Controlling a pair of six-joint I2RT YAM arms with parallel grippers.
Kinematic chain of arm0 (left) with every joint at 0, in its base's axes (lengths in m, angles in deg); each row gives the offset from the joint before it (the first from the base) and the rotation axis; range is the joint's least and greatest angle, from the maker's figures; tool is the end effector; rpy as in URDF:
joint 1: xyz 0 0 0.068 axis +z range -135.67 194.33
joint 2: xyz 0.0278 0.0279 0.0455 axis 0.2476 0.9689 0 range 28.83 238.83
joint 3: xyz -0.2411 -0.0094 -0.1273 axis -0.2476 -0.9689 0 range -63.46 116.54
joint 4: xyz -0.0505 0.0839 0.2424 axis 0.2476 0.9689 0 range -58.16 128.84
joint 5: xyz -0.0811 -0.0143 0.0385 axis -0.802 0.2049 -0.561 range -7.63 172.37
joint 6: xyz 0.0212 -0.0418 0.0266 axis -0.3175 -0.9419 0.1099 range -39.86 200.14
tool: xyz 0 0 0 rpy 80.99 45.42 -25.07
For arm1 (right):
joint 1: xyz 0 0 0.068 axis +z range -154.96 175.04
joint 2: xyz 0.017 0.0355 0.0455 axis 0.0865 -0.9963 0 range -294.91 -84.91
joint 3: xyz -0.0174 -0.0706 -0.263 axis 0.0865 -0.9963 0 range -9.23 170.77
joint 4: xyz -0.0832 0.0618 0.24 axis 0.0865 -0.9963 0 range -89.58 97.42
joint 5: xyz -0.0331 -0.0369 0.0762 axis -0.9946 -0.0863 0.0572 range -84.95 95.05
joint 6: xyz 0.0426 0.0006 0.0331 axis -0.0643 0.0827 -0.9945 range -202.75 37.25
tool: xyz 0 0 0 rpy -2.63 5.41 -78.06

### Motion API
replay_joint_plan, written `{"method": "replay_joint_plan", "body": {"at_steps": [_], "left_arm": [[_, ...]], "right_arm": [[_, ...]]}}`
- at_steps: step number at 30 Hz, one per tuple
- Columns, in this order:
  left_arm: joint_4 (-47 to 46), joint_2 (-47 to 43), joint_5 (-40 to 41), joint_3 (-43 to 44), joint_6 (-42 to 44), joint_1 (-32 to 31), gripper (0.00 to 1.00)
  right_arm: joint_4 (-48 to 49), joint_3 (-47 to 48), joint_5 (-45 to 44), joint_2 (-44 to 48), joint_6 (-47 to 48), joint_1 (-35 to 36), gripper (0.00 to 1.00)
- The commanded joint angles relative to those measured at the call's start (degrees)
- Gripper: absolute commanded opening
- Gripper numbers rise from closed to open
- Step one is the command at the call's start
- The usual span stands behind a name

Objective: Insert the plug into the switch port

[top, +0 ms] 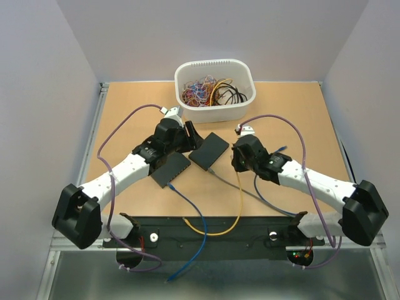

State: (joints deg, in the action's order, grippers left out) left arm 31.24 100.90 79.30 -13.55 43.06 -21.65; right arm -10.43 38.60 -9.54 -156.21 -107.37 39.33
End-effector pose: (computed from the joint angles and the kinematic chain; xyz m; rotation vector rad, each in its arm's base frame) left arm 0.2336 -0.1720 0.2876 0.0179 2.0548 -0.8759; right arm 0.1963 0.1789 0.2494 -0.2599 2.2724 0.3436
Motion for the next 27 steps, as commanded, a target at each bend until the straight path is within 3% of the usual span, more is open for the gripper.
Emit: {"method": "replay_joint_plan", "body": {"at_steps": [1,15,27], "left_arm": [[-9.5,3.0,-3.4,0.4,4.8,2.4,0.63],[-25.7,21.2,-9.2,-1.5,8.2,5.2,0.6],[-32.5,26.8,-9.0,-4.0,8.3,6.1,0.58]], "right_arm": [[-1.7,2.0,1.8,-3.5,1.1,0.2,0.0],[0.1,6.5,3.4,-16.8,5.9,0.2,0.01],[3.2,9.8,4.7,-24.3,8.9,0.2,0.0]]}}
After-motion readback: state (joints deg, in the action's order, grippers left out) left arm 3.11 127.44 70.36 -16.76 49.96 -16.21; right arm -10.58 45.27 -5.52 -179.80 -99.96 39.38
